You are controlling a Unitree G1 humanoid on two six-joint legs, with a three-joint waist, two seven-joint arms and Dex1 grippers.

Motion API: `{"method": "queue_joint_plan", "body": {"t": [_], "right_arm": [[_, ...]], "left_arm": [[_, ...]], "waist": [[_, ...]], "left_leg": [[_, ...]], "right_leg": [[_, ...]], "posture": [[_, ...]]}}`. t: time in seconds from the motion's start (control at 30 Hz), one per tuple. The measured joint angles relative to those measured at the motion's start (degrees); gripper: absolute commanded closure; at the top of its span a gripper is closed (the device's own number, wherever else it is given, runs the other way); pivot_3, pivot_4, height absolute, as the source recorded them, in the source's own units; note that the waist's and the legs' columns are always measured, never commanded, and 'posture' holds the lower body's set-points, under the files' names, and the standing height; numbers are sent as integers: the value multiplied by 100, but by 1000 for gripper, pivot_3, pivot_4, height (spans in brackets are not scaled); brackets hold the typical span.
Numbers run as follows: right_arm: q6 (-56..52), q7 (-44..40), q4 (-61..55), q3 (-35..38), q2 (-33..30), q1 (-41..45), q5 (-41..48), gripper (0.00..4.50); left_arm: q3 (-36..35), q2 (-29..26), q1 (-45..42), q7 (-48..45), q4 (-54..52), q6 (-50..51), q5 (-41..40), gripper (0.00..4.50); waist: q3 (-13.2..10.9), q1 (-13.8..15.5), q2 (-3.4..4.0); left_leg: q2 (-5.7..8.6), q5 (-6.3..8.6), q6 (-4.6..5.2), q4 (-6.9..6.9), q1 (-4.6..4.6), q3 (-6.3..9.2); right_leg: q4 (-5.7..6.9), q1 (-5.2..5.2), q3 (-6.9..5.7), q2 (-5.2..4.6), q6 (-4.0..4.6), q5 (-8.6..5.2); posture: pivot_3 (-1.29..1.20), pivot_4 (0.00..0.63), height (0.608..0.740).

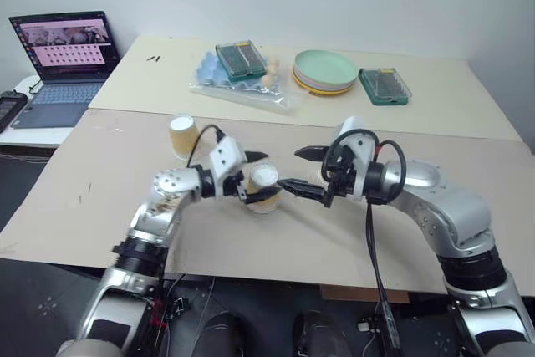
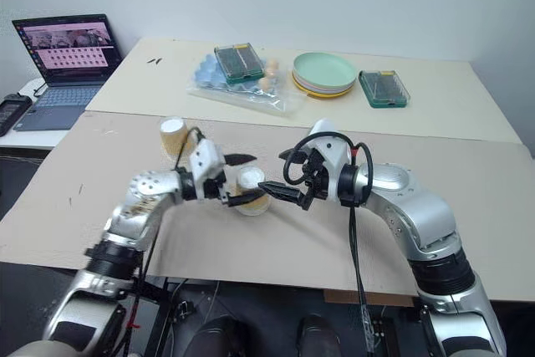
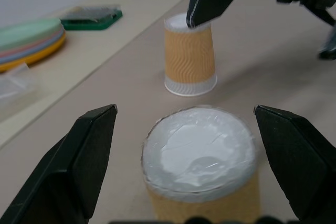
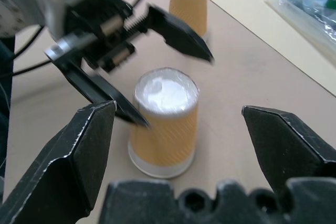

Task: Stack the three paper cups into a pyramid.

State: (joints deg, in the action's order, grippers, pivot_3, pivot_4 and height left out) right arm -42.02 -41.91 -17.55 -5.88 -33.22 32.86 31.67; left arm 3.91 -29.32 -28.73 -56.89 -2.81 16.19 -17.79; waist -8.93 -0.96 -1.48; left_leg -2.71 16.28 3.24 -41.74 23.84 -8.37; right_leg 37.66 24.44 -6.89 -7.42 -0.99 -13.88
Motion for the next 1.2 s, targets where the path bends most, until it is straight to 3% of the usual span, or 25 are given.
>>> {"method": "queue_joint_plan", "body": {"t": [0.13,0.23,0.33,0.5,0.6,0.97,1.2], "right_arm": [[98,99,523,487,159,205,47,0],[203,153,725,713,220,407,56,0],[259,151,817,751,221,425,36,0],[260,155,826,749,243,421,8,0],[260,183,807,739,282,409,7,0],[227,326,539,747,272,236,17,0],[193,371,432,762,266,210,19,0]], "left_arm": [[-701,-584,745,231,-1286,1210,-756,39],[-1450,-522,1132,894,-1775,1888,-1273,39],[-1897,-233,1182,2036,-1615,1974,-989,39],[-1981,-2,1156,3504,-364,1427,114,39],[-1822,100,854,3731,808,889,499,39],[-1182,273,-852,2887,3322,-644,835,39],[-1143,289,-1712,2722,4500,-1246,950,39]], "waist": [[-7,16,11],[-10,62,16],[-10,100,17],[-10,98,17],[-10,131,16],[-10,135,16],[-11,78,15]], "left_leg": [[2,0,0,1,-3,2],[3,0,0,1,-6,9],[10,0,0,1,-8,11],[11,0,0,4,-5,7],[11,0,-1,4,-1,6],[15,0,-1,5,7,2],[16,0,-1,5,8,2]], "right_leg": [[3,-2,3,-2,-1,-1],[2,-10,-1,-4,-1,-1],[2,-15,-3,-5,-1,-1],[3,-8,-3,-4,-1,0],[2,-6,-10,-3,-1,0],[23,-3,-15,-1,-1,-1],[24,-2,-14,-1,-3,-1]], "posture": [[0,150,706],[0,150,706],[0,150,706],[0,150,706],[0,150,706],[0,150,706],[0,150,706]]}}
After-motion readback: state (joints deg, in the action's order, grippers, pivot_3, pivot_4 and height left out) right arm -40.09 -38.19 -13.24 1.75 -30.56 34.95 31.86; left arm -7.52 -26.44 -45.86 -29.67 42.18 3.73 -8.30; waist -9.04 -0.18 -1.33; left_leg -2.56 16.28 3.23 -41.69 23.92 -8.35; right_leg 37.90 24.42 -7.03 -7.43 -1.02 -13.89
